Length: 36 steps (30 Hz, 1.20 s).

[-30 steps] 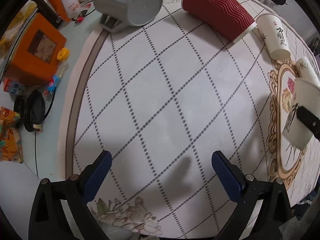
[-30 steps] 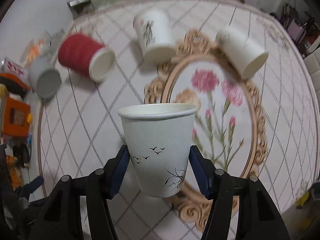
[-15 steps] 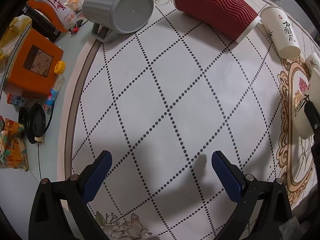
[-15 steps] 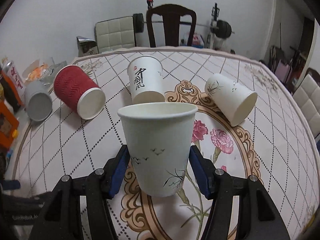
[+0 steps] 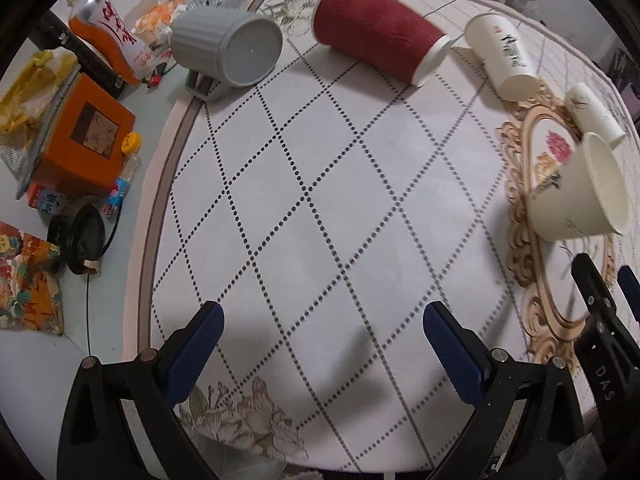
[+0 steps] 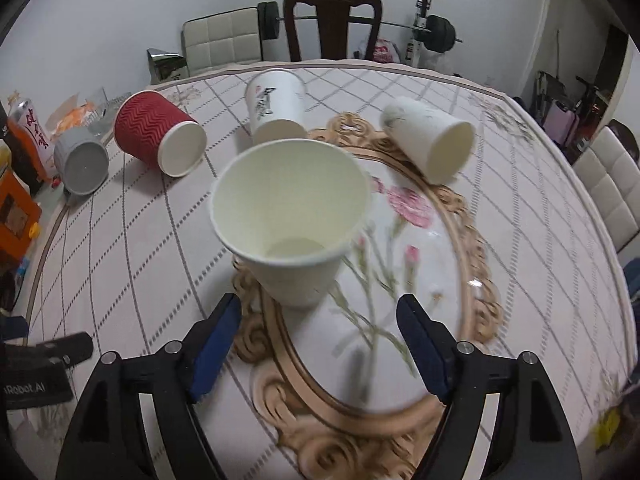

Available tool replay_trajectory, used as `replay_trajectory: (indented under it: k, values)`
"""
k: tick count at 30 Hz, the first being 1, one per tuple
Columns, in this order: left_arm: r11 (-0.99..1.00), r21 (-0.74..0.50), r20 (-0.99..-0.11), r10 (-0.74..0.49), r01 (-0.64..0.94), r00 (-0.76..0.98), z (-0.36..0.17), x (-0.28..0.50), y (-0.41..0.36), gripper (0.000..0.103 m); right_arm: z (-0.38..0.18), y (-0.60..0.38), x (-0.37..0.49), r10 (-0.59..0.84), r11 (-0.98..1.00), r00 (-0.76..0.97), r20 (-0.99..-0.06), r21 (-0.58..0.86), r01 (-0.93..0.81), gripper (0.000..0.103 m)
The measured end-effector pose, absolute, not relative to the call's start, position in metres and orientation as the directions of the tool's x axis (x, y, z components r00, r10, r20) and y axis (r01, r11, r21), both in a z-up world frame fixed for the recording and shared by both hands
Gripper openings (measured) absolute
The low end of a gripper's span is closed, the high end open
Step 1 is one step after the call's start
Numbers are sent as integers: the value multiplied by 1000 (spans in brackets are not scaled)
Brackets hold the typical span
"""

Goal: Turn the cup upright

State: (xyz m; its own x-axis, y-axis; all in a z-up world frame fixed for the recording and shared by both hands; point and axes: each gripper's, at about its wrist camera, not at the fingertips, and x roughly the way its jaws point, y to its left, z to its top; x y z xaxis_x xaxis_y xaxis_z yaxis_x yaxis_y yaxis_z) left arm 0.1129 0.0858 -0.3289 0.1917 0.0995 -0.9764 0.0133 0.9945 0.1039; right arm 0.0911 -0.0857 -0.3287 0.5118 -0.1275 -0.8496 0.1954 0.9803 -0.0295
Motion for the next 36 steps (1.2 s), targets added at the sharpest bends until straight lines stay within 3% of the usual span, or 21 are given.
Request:
replay_trajectory:
  k: [5,23,36]
  values:
    - [995,101,-966,95,14,240,-292,93,79,102,-295,-104,74,-170,968,486,-857,-53,245,101]
    - [998,39,-841,57,-45,539,-85,-32,61,102,-73,-129,-61,-159,981,585,-795,-62,182,102]
    - [999,38,-793,35,-8,609,-32,-90,55,102,11,-129,-143,-159,984,643,-749,-68,164,103]
